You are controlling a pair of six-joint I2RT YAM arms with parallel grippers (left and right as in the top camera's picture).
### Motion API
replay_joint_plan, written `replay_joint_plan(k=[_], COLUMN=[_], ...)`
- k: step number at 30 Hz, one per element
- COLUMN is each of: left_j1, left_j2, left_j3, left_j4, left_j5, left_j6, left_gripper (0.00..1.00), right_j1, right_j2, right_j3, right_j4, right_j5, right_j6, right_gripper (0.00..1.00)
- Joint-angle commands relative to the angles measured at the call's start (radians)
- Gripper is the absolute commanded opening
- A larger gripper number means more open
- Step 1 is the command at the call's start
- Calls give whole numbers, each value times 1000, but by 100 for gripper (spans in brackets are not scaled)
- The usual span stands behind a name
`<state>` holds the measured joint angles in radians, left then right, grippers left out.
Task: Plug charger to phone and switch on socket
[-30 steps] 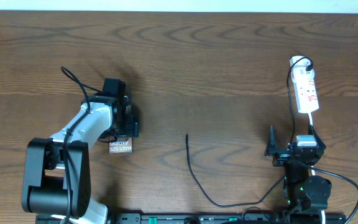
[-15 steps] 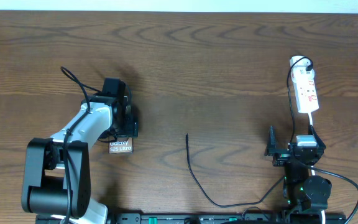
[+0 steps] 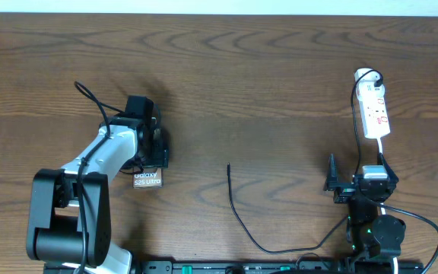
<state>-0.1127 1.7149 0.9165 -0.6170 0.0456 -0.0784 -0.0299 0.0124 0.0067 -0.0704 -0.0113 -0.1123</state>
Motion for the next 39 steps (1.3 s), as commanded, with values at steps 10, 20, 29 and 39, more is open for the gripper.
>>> replay_joint_plan(k=[10, 20, 29, 39], left_j1=[0, 0, 0, 0], left_j2=[12, 11, 11, 11], left_j3=[-17, -17, -17, -17], left_j4=[-2, -2, -2, 2], left_j5=[-13, -13, -13, -13], left_j6=[1, 1, 1, 1], left_gripper=[70, 60, 35, 8], right_j1=[5, 5, 5, 5], right_j2=[1, 1, 1, 1], right_j3=[-2, -2, -2, -2], right_j4=[-5, -4, -4, -4], right_j5=[-6, -6, -6, -6], right_j6=[7, 7, 7, 7], right_gripper=[99, 99, 99, 99])
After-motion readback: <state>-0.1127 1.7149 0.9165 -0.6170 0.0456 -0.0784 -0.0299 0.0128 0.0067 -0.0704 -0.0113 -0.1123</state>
